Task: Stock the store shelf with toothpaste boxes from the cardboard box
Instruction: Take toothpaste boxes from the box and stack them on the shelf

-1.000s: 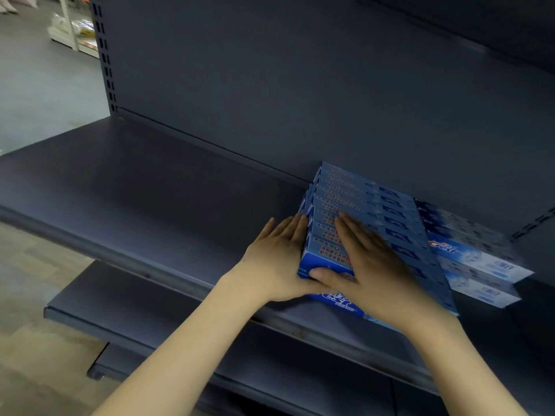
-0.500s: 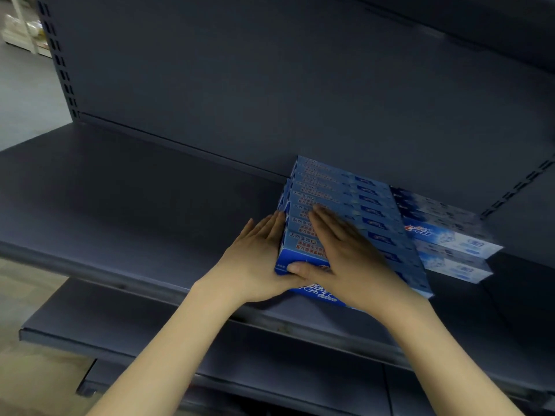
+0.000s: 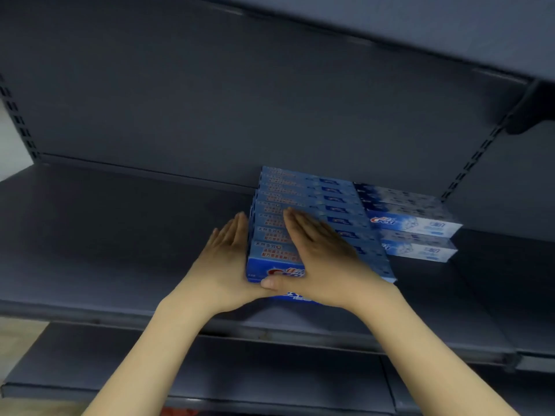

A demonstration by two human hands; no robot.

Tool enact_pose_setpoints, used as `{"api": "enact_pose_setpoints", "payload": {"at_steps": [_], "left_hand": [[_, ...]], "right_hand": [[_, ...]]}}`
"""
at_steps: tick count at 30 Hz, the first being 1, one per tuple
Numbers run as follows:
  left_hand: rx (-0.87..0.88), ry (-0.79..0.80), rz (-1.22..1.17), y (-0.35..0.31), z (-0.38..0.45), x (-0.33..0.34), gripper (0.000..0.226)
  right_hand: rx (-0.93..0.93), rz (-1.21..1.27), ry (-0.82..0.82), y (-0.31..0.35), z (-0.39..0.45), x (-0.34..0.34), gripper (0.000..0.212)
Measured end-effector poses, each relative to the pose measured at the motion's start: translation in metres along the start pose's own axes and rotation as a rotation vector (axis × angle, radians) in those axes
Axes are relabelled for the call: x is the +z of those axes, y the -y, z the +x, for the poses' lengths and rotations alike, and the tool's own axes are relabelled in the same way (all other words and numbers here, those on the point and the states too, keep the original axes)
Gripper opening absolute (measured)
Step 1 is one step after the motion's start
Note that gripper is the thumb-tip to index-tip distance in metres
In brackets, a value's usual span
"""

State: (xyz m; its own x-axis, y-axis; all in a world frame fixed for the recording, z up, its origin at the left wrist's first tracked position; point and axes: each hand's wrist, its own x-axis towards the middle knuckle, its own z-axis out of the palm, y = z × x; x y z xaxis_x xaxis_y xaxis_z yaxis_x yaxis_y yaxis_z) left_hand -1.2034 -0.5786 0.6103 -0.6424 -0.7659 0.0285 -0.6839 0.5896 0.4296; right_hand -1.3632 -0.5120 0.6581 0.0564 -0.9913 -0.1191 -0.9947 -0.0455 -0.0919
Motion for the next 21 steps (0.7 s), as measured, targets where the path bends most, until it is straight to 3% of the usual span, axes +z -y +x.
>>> {"api": "enact_pose_setpoints", "payload": {"at_steps": [2, 9, 14, 17, 21], "left_hand": [[-0.044, -0.049, 0.077, -0.009, -0.002, -0.013, 0.145], [-0.007, -0.030, 0.286, -0.052, 0.003, -0.019, 0.133], [-0.198, 0.044, 0.284, -0.040, -0.008, -0.023, 0.133], [-0.292, 0.106, 0.338, -0.025, -0.024, -0.024, 0.135], [-0.279, 0.208, 0.291, -0.006, -0.021, -0.006, 0.144]], "right_hand": [[0.022, -0.019, -0.028, -0.009, -0.009, -0.007, 0.116], [0.241, -0.051, 0.021, -0.070, -0.062, -0.018, 0.124], [0.402, 0.053, 0.112, -0.104, -0.085, 0.006, 0.127], [0.398, 0.100, 0.117, -0.110, -0.083, 0.025, 0.125], [0.354, 0.124, 0.052, -0.110, -0.075, 0.036, 0.123]]}}
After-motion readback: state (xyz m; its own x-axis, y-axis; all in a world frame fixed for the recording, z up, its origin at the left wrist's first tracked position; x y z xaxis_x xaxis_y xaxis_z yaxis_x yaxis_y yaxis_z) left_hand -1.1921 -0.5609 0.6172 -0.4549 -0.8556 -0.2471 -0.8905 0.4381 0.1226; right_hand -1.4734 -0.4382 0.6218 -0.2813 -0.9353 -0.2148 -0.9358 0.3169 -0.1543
